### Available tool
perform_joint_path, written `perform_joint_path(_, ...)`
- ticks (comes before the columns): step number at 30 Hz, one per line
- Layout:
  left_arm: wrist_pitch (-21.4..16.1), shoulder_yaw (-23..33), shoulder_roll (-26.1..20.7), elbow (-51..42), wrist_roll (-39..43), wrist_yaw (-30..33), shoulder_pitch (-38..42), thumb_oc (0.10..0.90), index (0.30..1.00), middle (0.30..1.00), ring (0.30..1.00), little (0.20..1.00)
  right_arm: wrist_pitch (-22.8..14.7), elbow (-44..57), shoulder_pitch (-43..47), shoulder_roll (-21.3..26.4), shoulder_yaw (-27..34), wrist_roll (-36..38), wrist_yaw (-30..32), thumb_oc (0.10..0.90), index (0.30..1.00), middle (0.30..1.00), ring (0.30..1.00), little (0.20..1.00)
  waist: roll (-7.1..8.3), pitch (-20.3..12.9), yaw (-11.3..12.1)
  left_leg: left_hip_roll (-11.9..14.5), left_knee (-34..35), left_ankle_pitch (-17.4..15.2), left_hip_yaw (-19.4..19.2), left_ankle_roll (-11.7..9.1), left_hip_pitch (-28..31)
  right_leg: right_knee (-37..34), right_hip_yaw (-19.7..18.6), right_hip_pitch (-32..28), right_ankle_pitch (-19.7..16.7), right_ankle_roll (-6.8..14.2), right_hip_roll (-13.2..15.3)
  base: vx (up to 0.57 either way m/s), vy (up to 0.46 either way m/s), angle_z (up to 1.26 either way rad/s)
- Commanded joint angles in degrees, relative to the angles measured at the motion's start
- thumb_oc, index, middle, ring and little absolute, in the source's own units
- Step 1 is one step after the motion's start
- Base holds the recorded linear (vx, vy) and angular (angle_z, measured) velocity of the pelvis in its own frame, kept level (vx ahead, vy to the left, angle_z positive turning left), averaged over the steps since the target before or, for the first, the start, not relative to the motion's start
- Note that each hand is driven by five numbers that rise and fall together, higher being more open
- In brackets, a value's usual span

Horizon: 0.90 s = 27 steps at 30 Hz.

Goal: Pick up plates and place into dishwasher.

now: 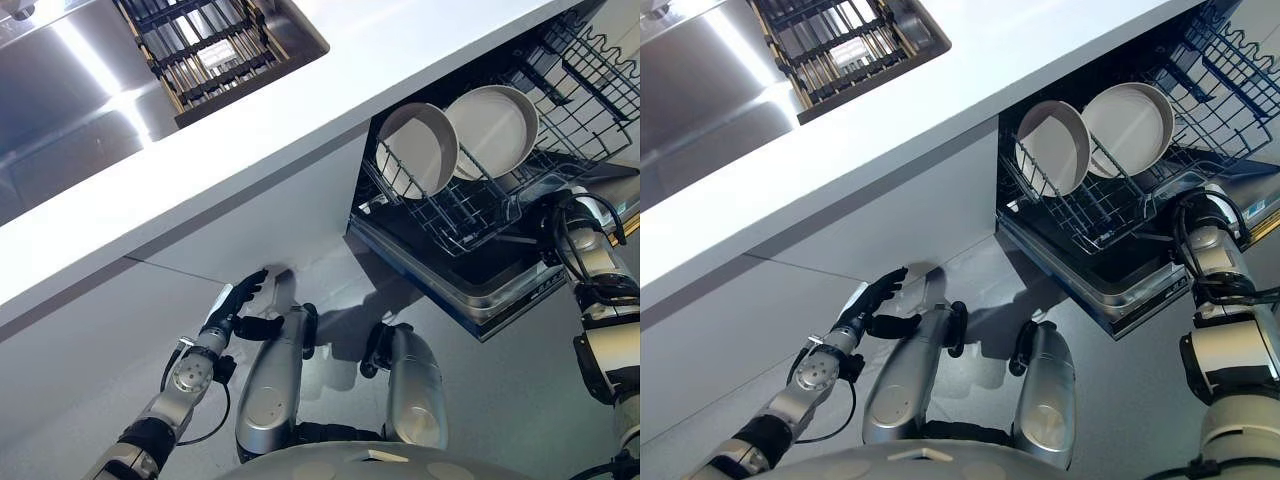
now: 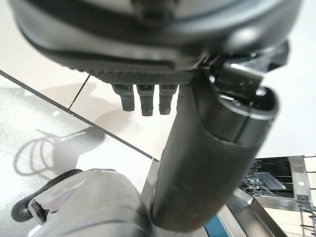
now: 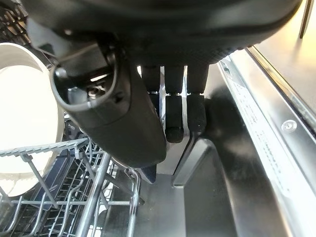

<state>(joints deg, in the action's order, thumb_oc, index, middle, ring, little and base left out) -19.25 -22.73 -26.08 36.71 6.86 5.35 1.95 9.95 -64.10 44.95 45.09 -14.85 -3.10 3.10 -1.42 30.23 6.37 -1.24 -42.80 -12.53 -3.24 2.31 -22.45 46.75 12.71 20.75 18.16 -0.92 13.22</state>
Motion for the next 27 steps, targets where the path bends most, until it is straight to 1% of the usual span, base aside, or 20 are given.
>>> perform_joint_path(1, -4.60, -1.04, -2.90, -7.15, 2.00, 1.69, -3.07, 0.800, 0.900, 0.900, 0.900, 0.900, -1.55, -2.01, 1.58, -0.26, -2.75, 5.50, -4.03, 0.100, 0.300, 0.300, 0.300, 0.200, -1.79, -2.39, 2.11, 0.03, -2.18, -3.92, 1.67, 2.29, 1.17, 2.20, 1.17, -2.04, -1.73, -2.17, -1.26, 0.05, 0.003, 0.01)
perform_joint_path(2, -4.44, -1.00, -2.86, -7.32, 2.14, 1.76, -3.22, 0.800, 0.900, 0.900, 0.900, 0.900, -1.53, -1.53, 2.30, -0.76, -2.85, 8.90, -6.20, 0.100, 0.300, 0.300, 0.300, 0.200, -1.89, -2.14, 2.34, 0.01, -2.77, -4.34, 1.72, 2.23, 1.21, 2.87, 0.97, -2.09, -1.23, -2.19, -1.20, 0.04, 0.002, 0.02)
perform_joint_path(3, -4.42, -0.99, -2.82, -7.33, 2.16, 1.78, -3.26, 0.800, 0.900, 0.900, 0.900, 0.900, -1.46, -1.34, 2.51, -0.95, -2.82, 10.18, -6.81, 0.100, 0.300, 0.300, 0.300, 0.200, -1.88, -2.34, 2.32, -0.06, -2.21, -3.85, 1.86, 2.20, 1.21, 2.40, 1.08, -2.11, -1.59, -2.25, -1.22, 0.05, 0.007, 0.01)
perform_joint_path(6, -3.89, -0.62, -2.60, -7.72, 2.11, 1.52, -3.45, 0.800, 0.900, 0.900, 0.900, 0.900, -0.32, 0.53, 4.10, -2.77, -1.32, 21.10, -12.30, 0.100, 0.300, 0.300, 0.300, 0.200, -2.09, -2.11, 2.88, -0.22, -2.62, -4.24, 2.07, 2.02, 1.67, 3.25, 0.98, -2.61, -0.80, -2.47, -1.09, 0.06, 0.008, 0.02)
perform_joint_path(7, -3.69, -0.47, -2.57, -7.98, 2.10, 1.52, -3.59, 0.800, 0.900, 0.900, 0.900, 0.900, -0.78, 1.02, 4.26, -3.34, -0.83, 22.01, -12.85, 0.100, 0.300, 0.300, 0.300, 0.200, -2.15, -2.10, 3.04, -0.26, -2.55, -4.20, 2.18, 1.94, 1.79, 3.26, 1.04, -2.79, -0.74, -2.50, -1.06, 0.05, 0.004, -0.01)
perform_joint_path(8, -3.66, -0.44, -2.57, -8.02, 2.10, 1.51, -3.59, 0.800, 0.900, 0.900, 0.900, 0.900, -0.84, 1.08, 4.28, -3.39, -0.77, 22.07, -12.88, 0.100, 0.300, 0.300, 0.300, 0.200, -2.13, -2.25, 3.02, -0.29, -2.09, -3.79, 2.26, 1.92, 1.78, 2.85, 1.14, -2.80, -1.07, -2.54, -1.07, 0.05, 0.001, 0.00)
perform_joint_path(10, -3.17, -0.28, -2.89, -8.95, 2.21, 1.42, -4.00, 0.800, 0.900, 0.900, 0.900, 0.900, -1.49, 2.15, 5.37, -4.22, -0.99, 22.21, -13.27, 0.100, 0.300, 0.300, 0.300, 0.200, -2.26, -2.20, 3.68, -0.40, -2.50, -4.19, 2.51, 1.84, 2.04, 3.46, 1.48, -3.21, -0.55, -2.58, -0.75, 0.06, -0.003, 0.01)
perform_joint_path(13, -3.24, -0.49, -2.99, -9.27, 2.24, 1.70, -4.29, 0.800, 0.900, 0.900, 0.900, 0.900, -1.13, 2.27, 7.00, -4.49, -1.49, 22.92, -13.71, 0.100, 0.300, 0.300, 0.300, 0.200, -2.31, -2.36, 4.07, -0.63, -1.97, -3.71, 2.91, 1.76, 2.30, 3.39, 1.73, -3.36, -0.77, -2.66, -0.62, 0.03, 0.002, 0.05)
perform_joint_path(15, -3.22, -0.60, -3.08, -9.22, 2.29, 1.75, -4.22, 0.800, 0.900, 0.900, 0.900, 0.900, 0.04, 1.92, 8.59, -4.46, -1.73, 23.37, -14.33, 0.100, 0.300, 0.300, 0.300, 0.200, -2.34, -2.27, 4.51, -0.70, -2.27, -4.09, 3.04, 1.71, 2.53, 3.86, 1.83, -3.66, -0.32, -2.62, -0.44, 0.04, 0.004, 0.06)
perform_joint_path(19, -3.50, -0.83, -2.79, -8.85, 2.33, 2.66, -4.37, 0.800, 0.900, 0.900, 0.900, 0.900, 1.68, 0.22, 12.01, -3.96, -2.48, 23.31, -14.87, 0.100, 0.300, 0.300, 0.300, 0.200, -2.46, -2.41, 5.43, -1.06, -1.06, -3.37, 3.75, 1.64, 3.23, 3.02, 2.41, -4.77, -0.62, -2.86, -0.25, 0.05, 0.014, 0.08)
perform_joint_path(24, -3.36, -0.95, -3.04, -9.45, 2.59, 3.09, -4.95, 0.800, 0.900, 0.900, 0.900, 0.900, 2.41, -2.57, 16.11, -3.15, -2.92, 24.86, -14.75, 0.100, 0.300, 0.300, 0.300, 0.200, -3.06, -2.09, 6.88, -1.83, -1.69, -3.55, 4.74, 1.46, 3.18, 4.08, 2.93, -5.39, 0.19, -3.09, 0.42, 0.05, 0.024, 0.06)
perform_joint_path(26, -3.06, -0.90, -3.04, -9.82, 2.72, 3.60, -5.28, 0.800, 0.900, 0.900, 0.900, 0.900, 1.59, -3.13, 17.18, -2.59, -2.68, 26.76, -13.67, 0.100, 0.300, 0.300, 0.300, 0.200, -3.32, -1.93, 7.38, -2.13, -1.88, -3.52, 5.08, 1.43, 3.07, 4.37, 3.19, -5.68, 0.41, -3.20, 0.72, 0.05, 0.023, 0.15)
perform_joint_path(27, -2.82, -0.80, -3.08, -10.20, 3.10, 4.01, -5.54, 0.800, 0.900, 0.900, 0.900, 0.900, 0.24, -3.11, 17.78, -2.20, -2.36, 28.42, -12.24, 0.100, 0.300, 0.300, 0.300, 0.200, -3.52, -1.80, 7.65, -2.36, -2.03, -3.47, 5.30, 1.40, 2.91, 4.64, 3.35, -5.75, 0.55, -3.24, 0.96, 0.04, 0.024, 0.26)
